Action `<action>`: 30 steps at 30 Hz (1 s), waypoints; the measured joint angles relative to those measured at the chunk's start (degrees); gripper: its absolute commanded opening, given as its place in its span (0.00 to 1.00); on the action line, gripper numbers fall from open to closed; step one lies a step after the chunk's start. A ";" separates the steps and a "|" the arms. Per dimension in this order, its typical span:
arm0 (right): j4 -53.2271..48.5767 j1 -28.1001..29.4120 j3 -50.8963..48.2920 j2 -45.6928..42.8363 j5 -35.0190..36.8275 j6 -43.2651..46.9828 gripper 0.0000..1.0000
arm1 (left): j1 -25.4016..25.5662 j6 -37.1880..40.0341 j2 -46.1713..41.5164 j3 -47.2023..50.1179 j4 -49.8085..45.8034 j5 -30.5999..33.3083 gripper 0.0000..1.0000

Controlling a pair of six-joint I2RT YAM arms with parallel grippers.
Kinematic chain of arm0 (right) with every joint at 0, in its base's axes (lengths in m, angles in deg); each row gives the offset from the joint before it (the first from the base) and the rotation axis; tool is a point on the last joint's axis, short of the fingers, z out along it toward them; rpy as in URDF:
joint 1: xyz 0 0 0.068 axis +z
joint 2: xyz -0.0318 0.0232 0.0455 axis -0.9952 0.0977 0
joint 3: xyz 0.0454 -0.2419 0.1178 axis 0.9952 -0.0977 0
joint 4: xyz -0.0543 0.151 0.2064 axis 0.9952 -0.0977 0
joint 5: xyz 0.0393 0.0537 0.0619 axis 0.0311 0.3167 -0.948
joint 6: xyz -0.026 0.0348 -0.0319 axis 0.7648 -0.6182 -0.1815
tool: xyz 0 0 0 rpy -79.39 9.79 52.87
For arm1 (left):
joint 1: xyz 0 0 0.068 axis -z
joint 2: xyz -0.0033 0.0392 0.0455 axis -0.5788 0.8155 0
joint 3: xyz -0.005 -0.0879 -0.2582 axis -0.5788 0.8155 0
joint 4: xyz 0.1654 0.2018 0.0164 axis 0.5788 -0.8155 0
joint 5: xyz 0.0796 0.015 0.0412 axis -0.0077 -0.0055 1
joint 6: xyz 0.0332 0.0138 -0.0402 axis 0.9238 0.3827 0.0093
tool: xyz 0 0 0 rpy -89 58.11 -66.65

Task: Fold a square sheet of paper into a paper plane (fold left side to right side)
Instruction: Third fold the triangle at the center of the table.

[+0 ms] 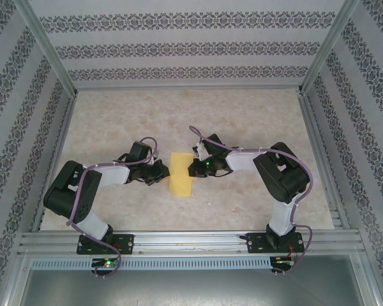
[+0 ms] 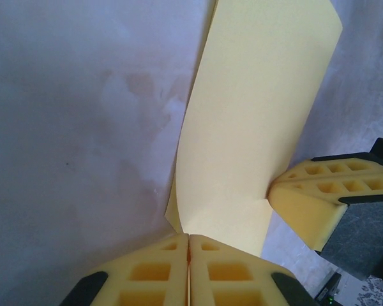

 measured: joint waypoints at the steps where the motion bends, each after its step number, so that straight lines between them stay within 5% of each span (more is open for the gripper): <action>1: 0.00 0.00 0.00 0.00 0.00 0.02 0.00 | 0.00 0.02 -0.13 0.11 0.00 -0.02 0.01; 5: -0.39 -0.02 -0.04 -0.24 0.02 0.17 0.01 | 0.02 -0.02 -0.92 0.70 -0.02 0.02 0.00; 22: -0.20 -0.31 -4.33 -12.24 3.52 5.31 0.39 | 0.87 -2.62 -2.97 1.97 0.46 0.44 0.00; 30: 1.46 11.19 -11.69 -22.77 16.04 13.99 0.63 | 1.46 -3.65 -3.02 2.05 1.60 0.22 0.00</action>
